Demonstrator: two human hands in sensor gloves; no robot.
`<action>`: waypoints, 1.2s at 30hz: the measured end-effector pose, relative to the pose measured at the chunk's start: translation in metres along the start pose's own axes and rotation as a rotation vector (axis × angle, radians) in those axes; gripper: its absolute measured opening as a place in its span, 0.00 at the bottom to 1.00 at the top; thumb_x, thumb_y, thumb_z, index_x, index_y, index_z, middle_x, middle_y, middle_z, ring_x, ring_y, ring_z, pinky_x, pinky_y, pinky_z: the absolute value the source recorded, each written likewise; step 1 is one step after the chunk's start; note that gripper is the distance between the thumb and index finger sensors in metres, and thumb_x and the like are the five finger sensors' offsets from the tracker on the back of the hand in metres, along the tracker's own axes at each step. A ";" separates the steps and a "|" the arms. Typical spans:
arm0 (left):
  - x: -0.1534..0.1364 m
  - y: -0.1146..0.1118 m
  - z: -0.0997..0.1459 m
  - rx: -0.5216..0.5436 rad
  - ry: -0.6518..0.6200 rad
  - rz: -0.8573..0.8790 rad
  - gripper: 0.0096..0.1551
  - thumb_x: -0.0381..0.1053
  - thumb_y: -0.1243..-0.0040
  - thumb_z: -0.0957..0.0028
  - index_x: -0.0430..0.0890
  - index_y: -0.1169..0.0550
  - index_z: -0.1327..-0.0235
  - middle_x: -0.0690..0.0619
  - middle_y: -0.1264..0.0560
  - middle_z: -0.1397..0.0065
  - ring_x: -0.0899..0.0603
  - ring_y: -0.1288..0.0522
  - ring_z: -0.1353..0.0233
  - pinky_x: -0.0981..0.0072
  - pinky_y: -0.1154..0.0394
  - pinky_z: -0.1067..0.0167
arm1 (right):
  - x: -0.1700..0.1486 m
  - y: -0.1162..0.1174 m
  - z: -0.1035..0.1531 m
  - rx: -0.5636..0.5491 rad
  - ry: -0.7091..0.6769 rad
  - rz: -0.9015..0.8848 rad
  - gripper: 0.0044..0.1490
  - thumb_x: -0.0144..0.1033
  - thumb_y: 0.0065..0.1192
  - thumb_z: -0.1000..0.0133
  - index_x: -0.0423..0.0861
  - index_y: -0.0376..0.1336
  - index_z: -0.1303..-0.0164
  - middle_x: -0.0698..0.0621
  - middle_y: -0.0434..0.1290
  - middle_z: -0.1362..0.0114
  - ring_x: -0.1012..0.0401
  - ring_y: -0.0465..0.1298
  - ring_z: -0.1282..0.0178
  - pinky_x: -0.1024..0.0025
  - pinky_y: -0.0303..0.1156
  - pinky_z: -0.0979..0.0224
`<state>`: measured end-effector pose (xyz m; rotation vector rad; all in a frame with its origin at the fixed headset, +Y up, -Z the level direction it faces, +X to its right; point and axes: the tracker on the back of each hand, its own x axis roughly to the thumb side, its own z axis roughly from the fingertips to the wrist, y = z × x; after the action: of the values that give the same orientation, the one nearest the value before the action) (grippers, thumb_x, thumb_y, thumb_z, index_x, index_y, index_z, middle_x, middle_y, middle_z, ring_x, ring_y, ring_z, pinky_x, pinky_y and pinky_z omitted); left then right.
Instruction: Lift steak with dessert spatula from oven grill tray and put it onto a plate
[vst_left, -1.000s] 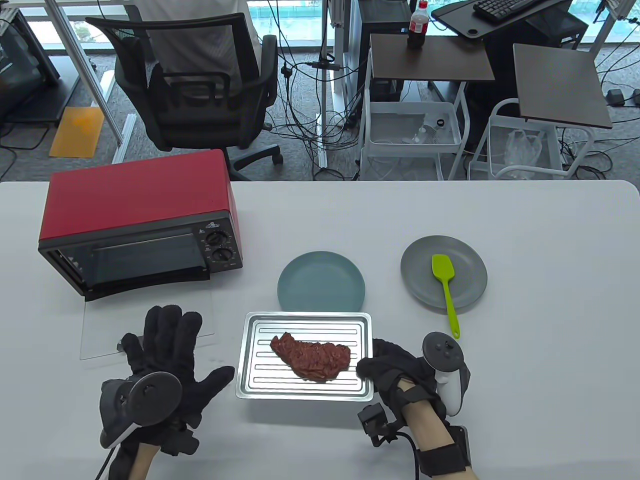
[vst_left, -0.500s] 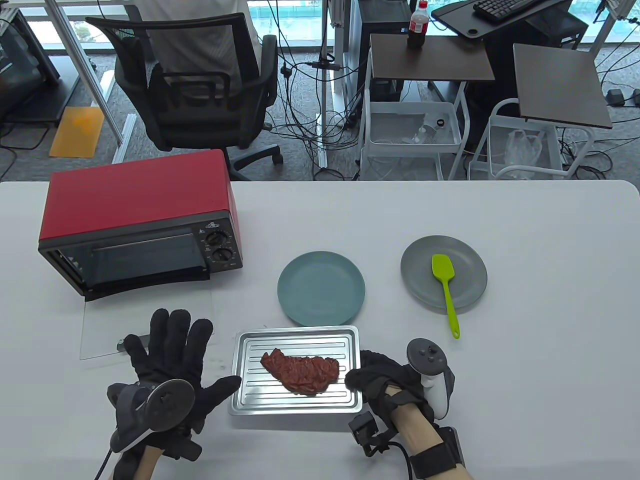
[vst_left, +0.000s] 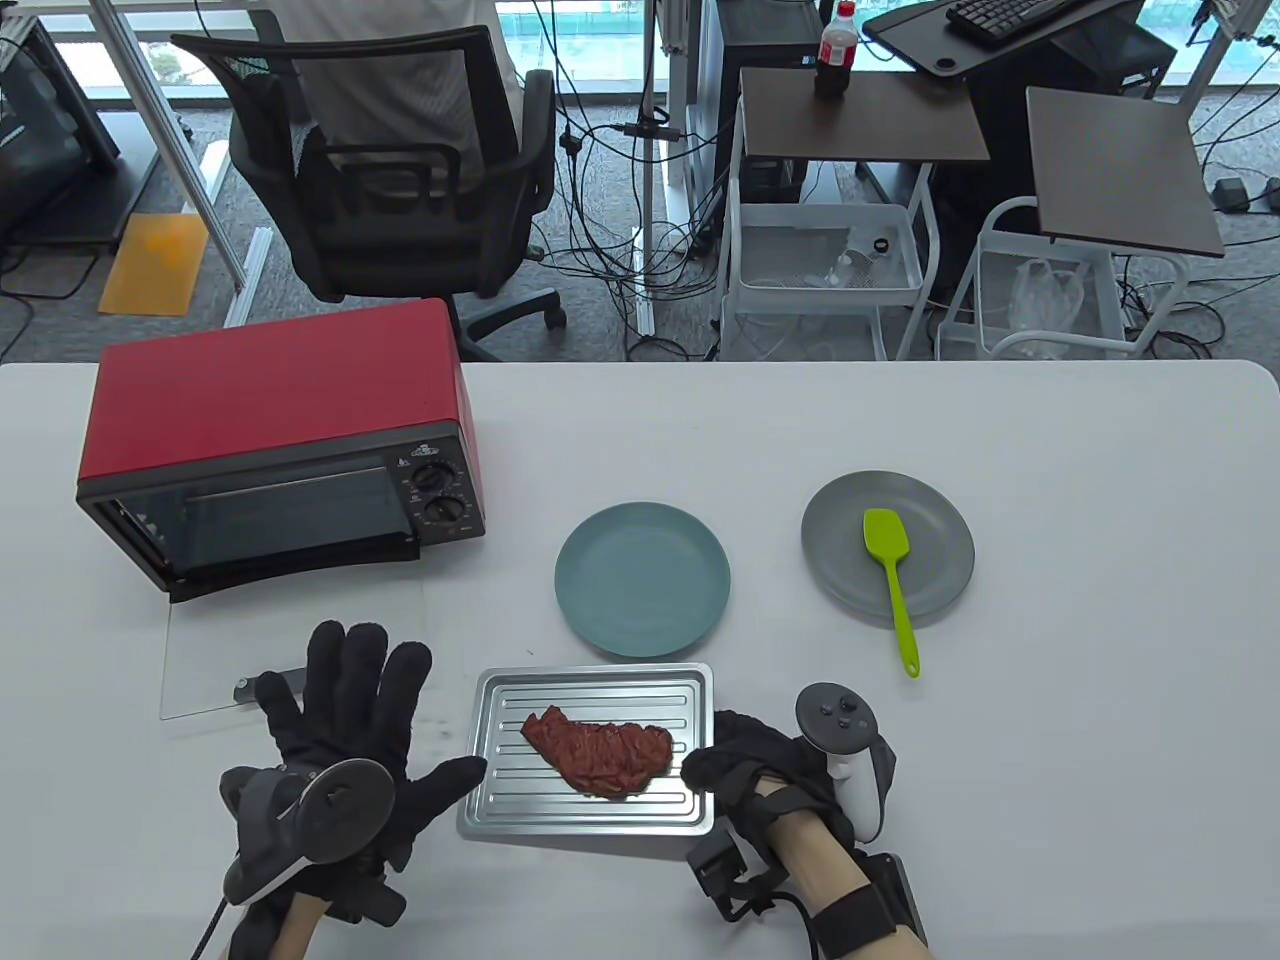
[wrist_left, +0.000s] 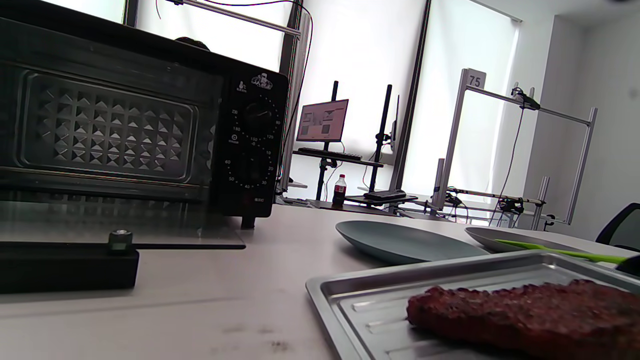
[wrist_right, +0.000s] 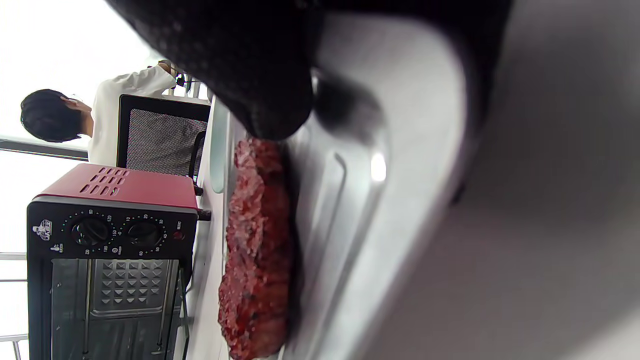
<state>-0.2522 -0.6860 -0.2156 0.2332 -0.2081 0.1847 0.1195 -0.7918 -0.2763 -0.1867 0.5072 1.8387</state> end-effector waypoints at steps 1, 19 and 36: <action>0.000 0.000 0.000 -0.001 0.002 0.001 0.64 0.91 0.56 0.63 0.62 0.67 0.28 0.49 0.66 0.16 0.29 0.64 0.14 0.13 0.62 0.35 | 0.001 0.000 0.001 0.000 -0.006 0.023 0.32 0.16 0.76 0.45 0.36 0.60 0.33 0.40 0.75 0.40 0.50 0.87 0.51 0.70 0.92 0.55; 0.000 -0.004 -0.003 -0.049 0.030 -0.014 0.63 0.90 0.54 0.62 0.62 0.67 0.29 0.49 0.66 0.16 0.29 0.64 0.14 0.13 0.62 0.36 | 0.021 -0.002 0.012 -0.038 -0.086 0.362 0.43 0.42 0.72 0.42 0.29 0.55 0.31 0.35 0.73 0.41 0.50 0.86 0.56 0.71 0.88 0.59; -0.002 -0.005 -0.004 -0.064 0.048 -0.011 0.62 0.89 0.54 0.61 0.62 0.66 0.28 0.49 0.66 0.16 0.29 0.64 0.14 0.13 0.62 0.36 | 0.025 -0.002 0.013 -0.054 -0.093 0.478 0.47 0.47 0.70 0.42 0.25 0.54 0.30 0.33 0.71 0.41 0.50 0.85 0.58 0.69 0.87 0.60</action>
<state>-0.2526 -0.6900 -0.2215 0.1660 -0.1643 0.1723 0.1146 -0.7641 -0.2746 -0.0128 0.4635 2.3159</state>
